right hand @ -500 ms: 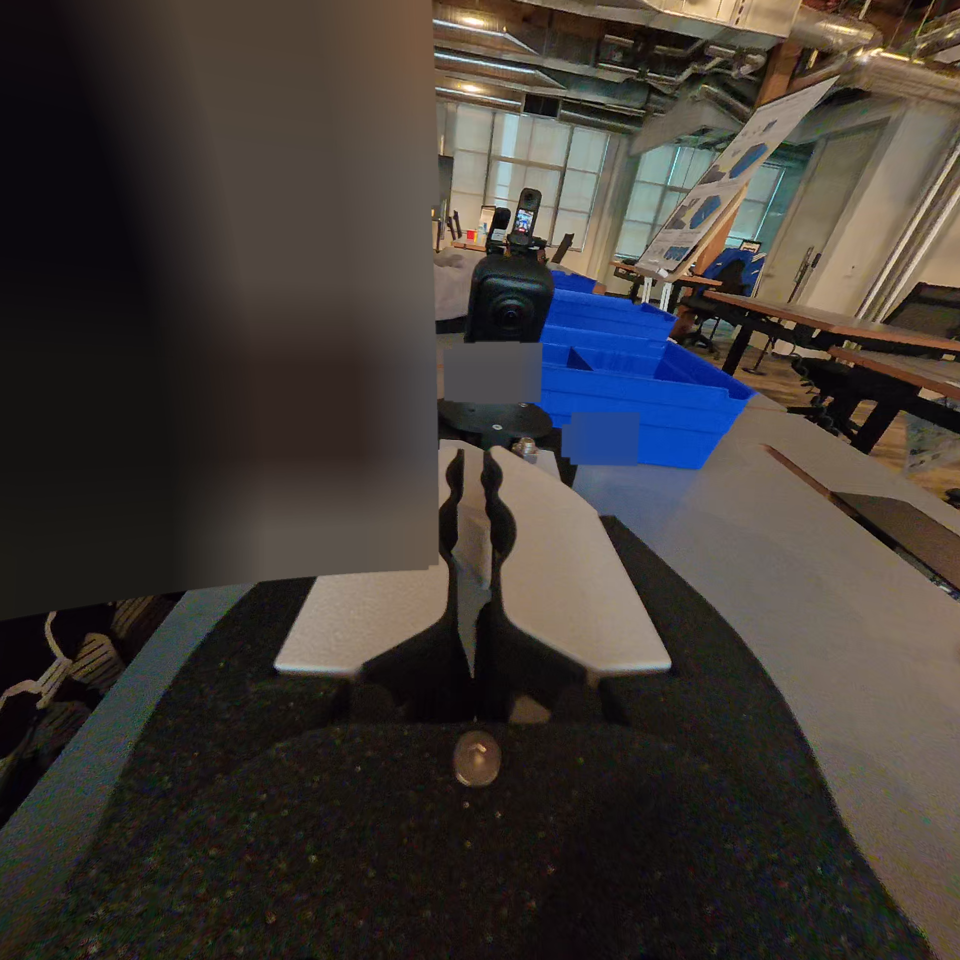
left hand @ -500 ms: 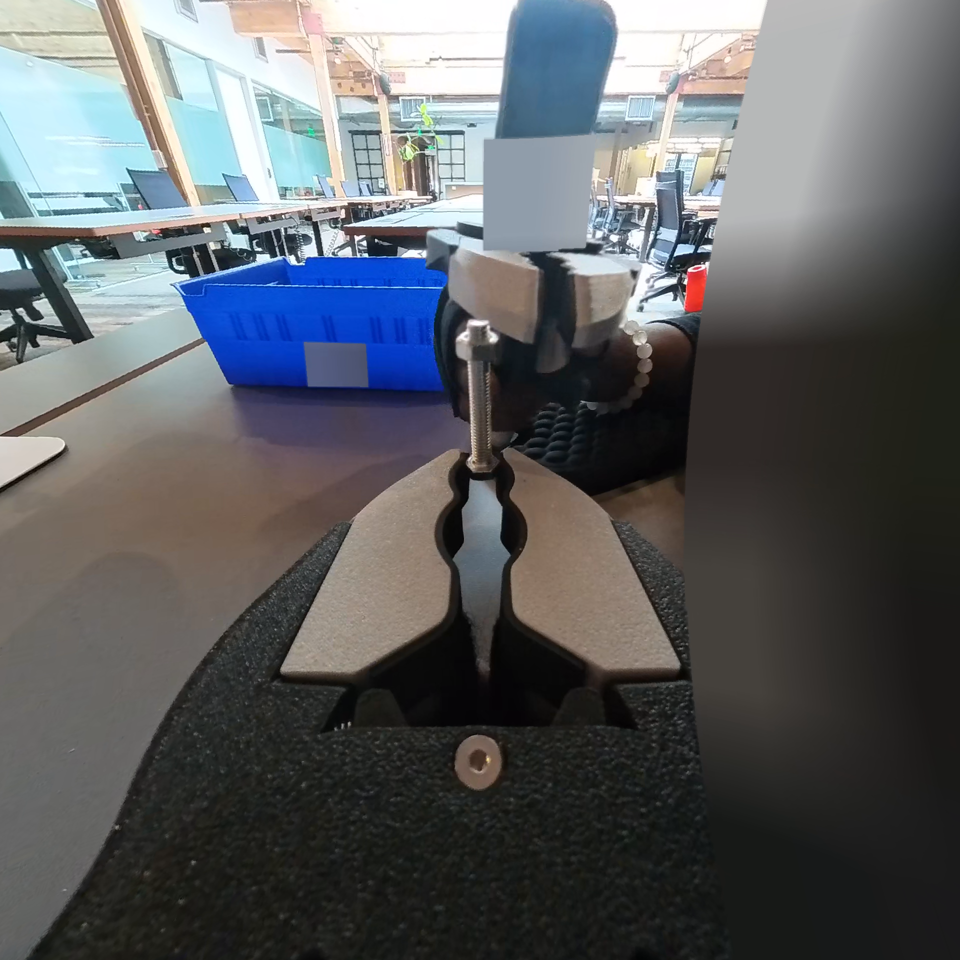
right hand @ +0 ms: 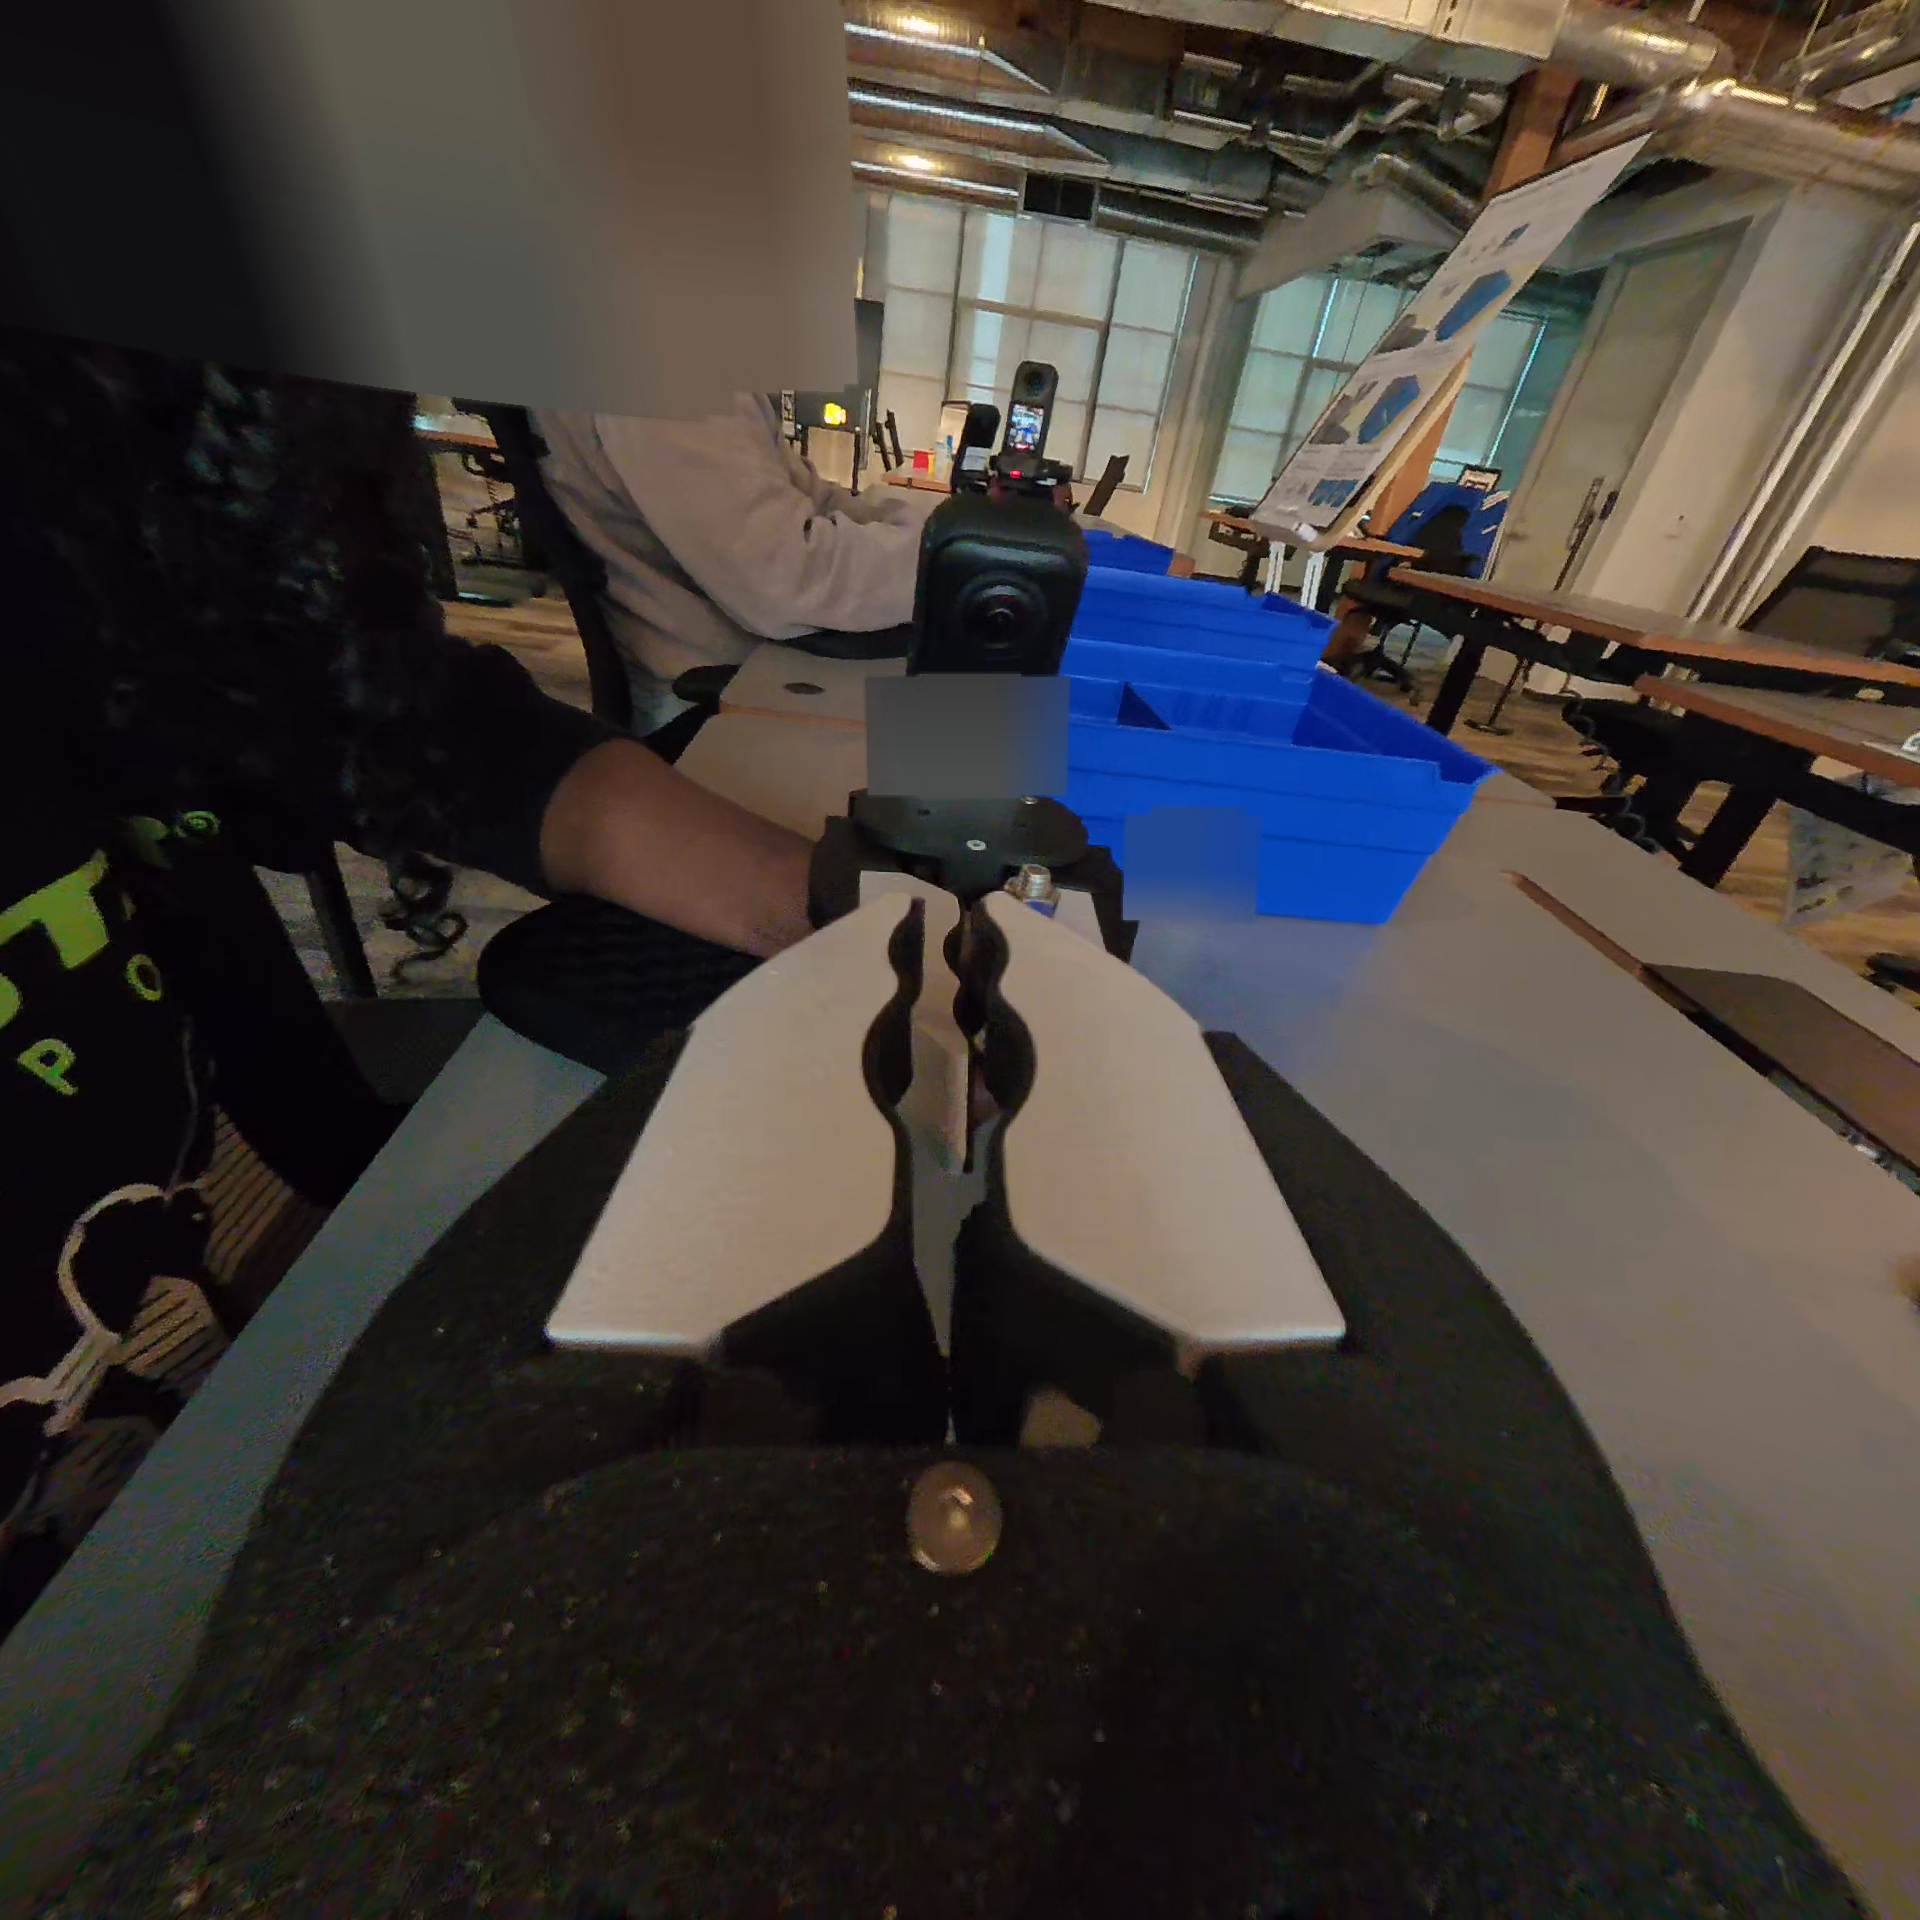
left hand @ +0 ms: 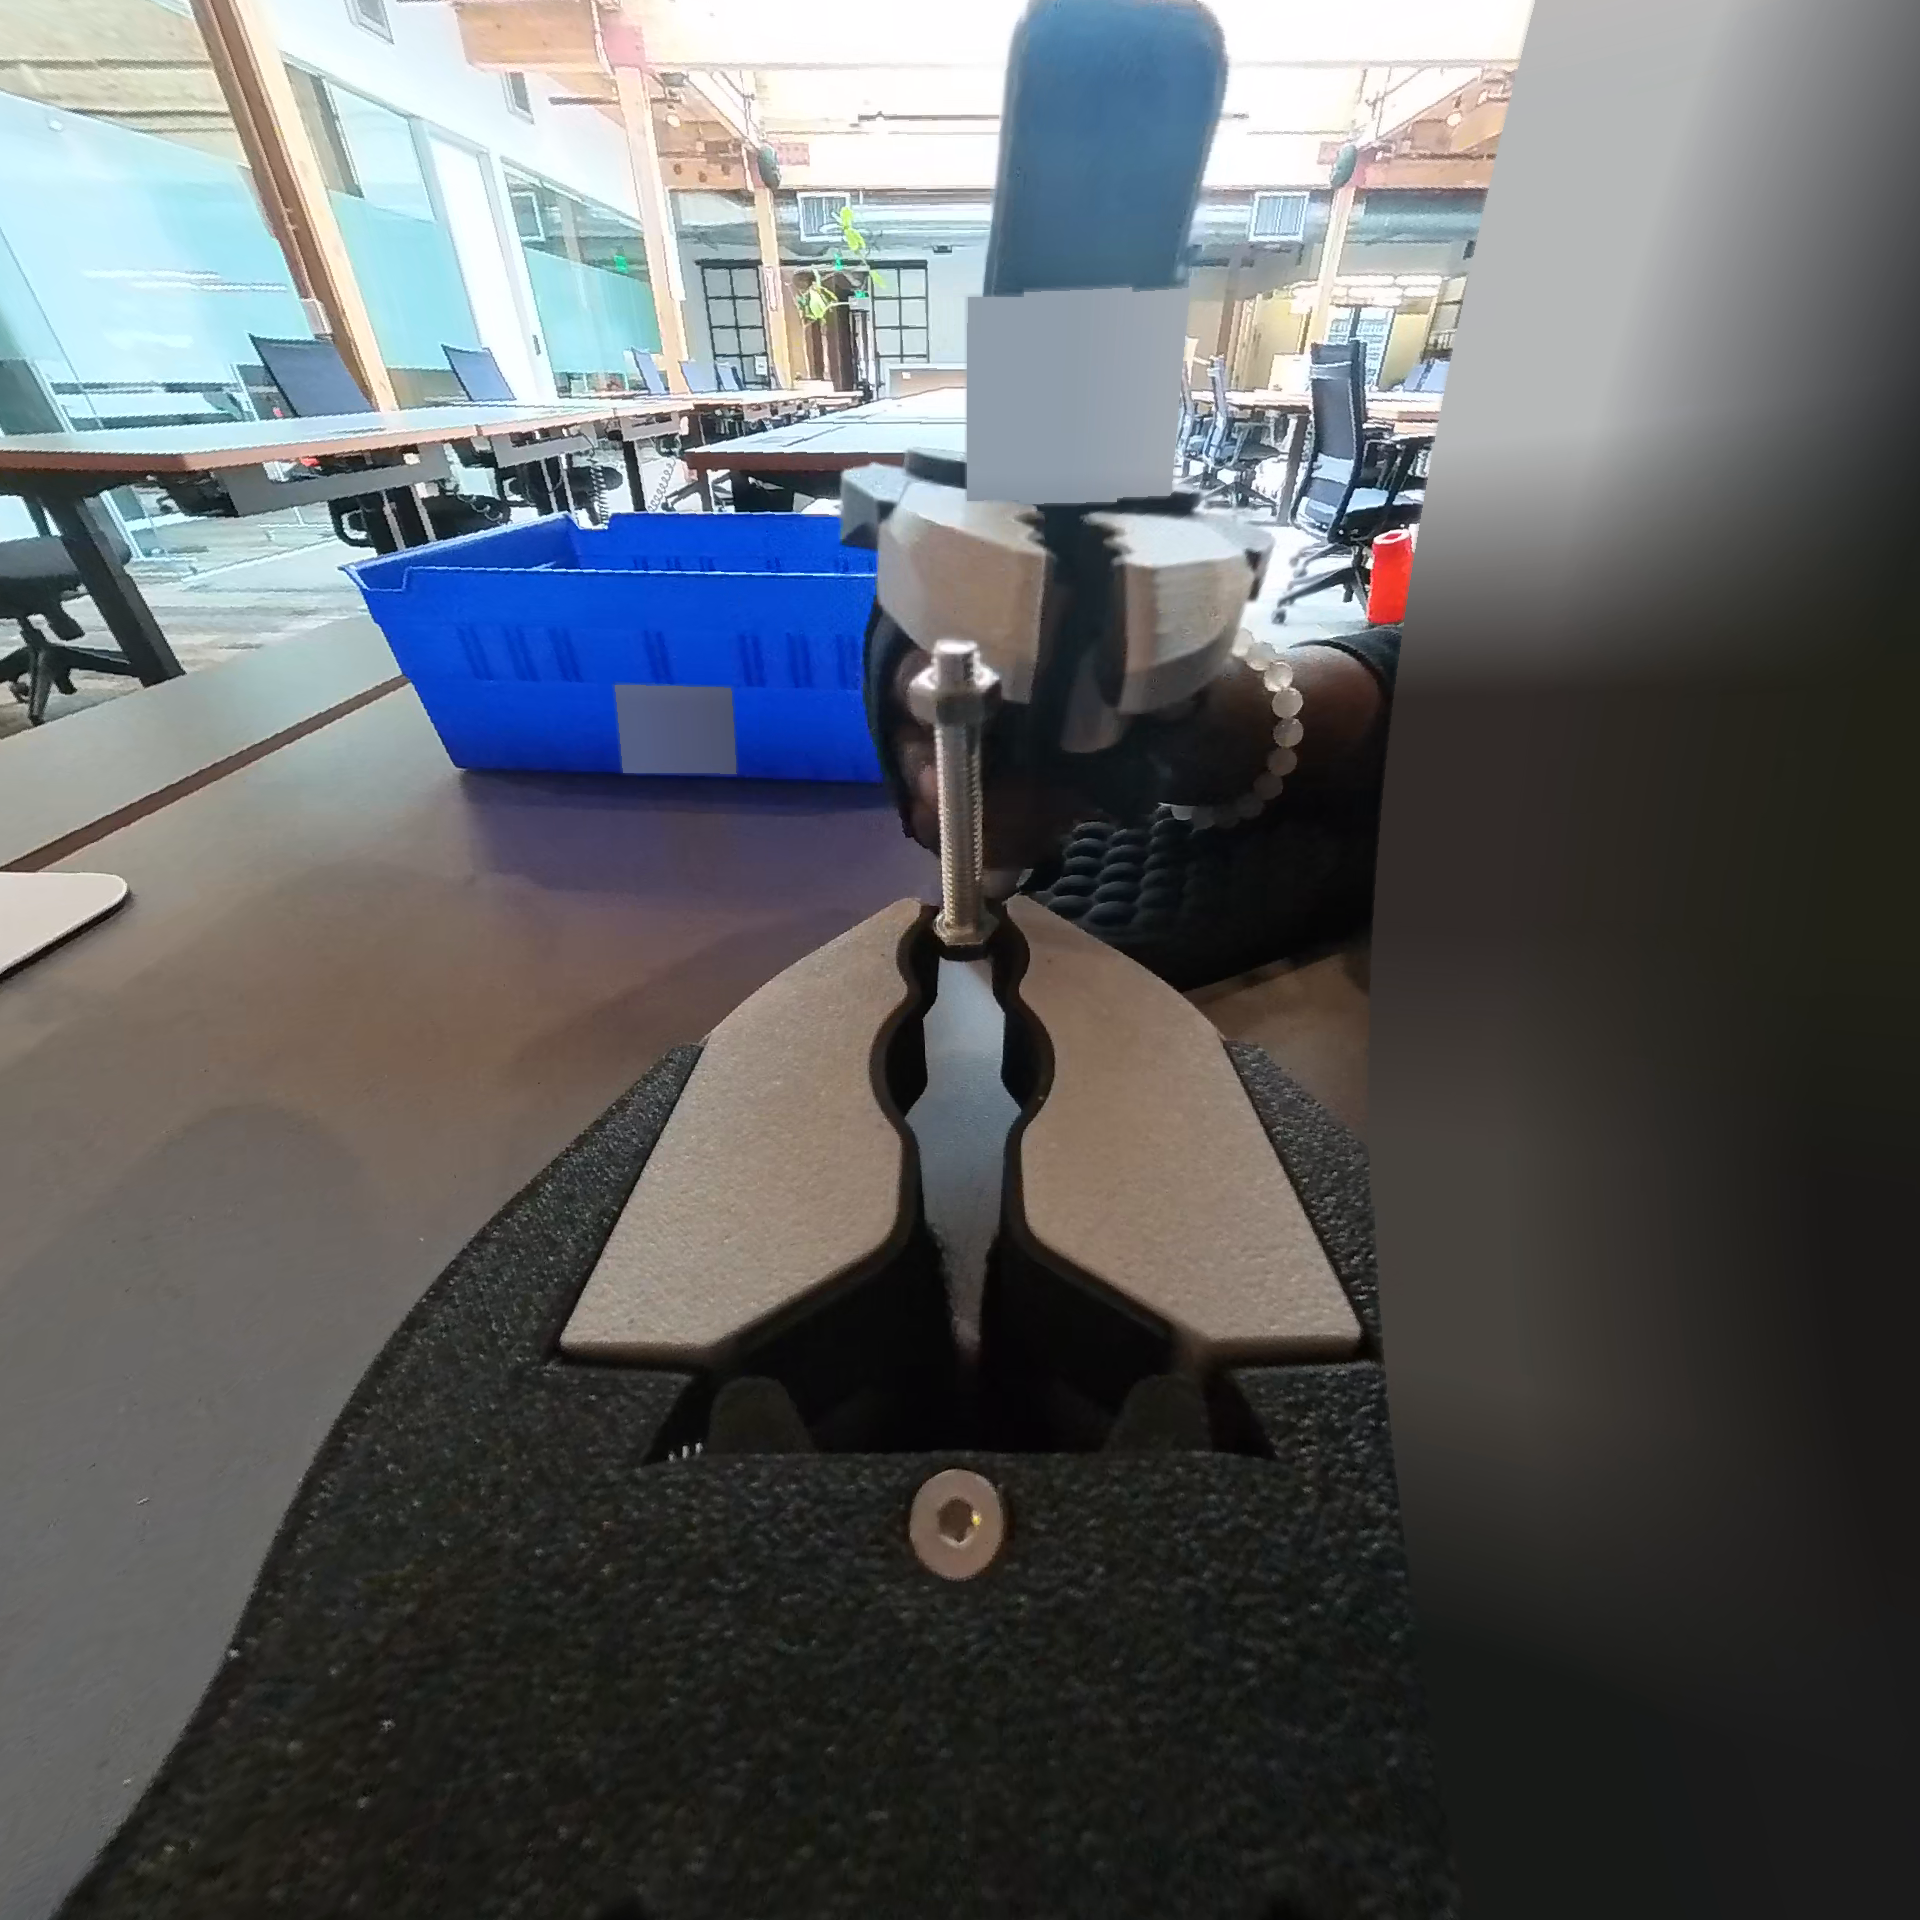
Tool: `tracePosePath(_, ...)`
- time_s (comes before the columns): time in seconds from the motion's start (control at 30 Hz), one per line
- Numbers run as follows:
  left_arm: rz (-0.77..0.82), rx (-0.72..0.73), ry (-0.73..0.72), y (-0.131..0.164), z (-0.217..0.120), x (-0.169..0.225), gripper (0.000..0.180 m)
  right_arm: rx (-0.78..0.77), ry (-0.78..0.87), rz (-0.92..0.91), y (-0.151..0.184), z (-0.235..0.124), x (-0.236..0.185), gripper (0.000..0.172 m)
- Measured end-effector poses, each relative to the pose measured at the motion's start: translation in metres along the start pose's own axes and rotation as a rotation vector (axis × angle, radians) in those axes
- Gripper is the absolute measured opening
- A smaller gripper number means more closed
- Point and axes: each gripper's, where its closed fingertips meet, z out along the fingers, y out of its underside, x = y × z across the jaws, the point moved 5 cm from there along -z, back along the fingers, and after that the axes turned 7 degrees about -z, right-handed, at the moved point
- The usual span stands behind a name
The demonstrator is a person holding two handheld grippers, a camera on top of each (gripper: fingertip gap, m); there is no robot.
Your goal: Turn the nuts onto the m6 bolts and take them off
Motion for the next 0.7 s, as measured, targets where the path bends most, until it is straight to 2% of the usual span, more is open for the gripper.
tracePosePath(0.07, 0.001, -0.001, 0.000, 0.0001, 0.0000, 0.0001, 0.009, -0.001, 0.008, 0.010, 0.0008, 0.0003, 0.0019, 0.009)
tracePosePath(0.2, 0.002, -0.002, 0.001, 0.0003, 0.0001, 0.0002, 0.009, -0.002, 0.069, -0.012, 0.0021, 0.0028, 0.0062, 0.035)
tracePosePath(0.3, 0.003, -0.004, 0.003, 0.0004, 0.0004, 0.0005, 0.010, -0.002, 0.055, 0.006, 0.0027, 0.0053, 0.0055, 0.045)
tracePosePath(0.37, 0.001, -0.003, 0.001, 0.0003, 0.0002, 0.0001, 0.009, -0.006, 0.044, 0.003, 0.0025, 0.0063, 0.0039, 0.045)
tracePosePath(0.43, -0.002, 0.000, -0.001, 0.0000, 0.0000, -0.0003, 0.009, -0.015, 0.030, -0.008, 0.0024, 0.0053, 0.0018, 0.033)
tracePosePath(0.7, -0.004, 0.003, -0.003, -0.0001, -0.0002, -0.0008, 0.009, -0.016, 0.013, -0.016, 0.0004, 0.0021, -0.0001, 0.019)
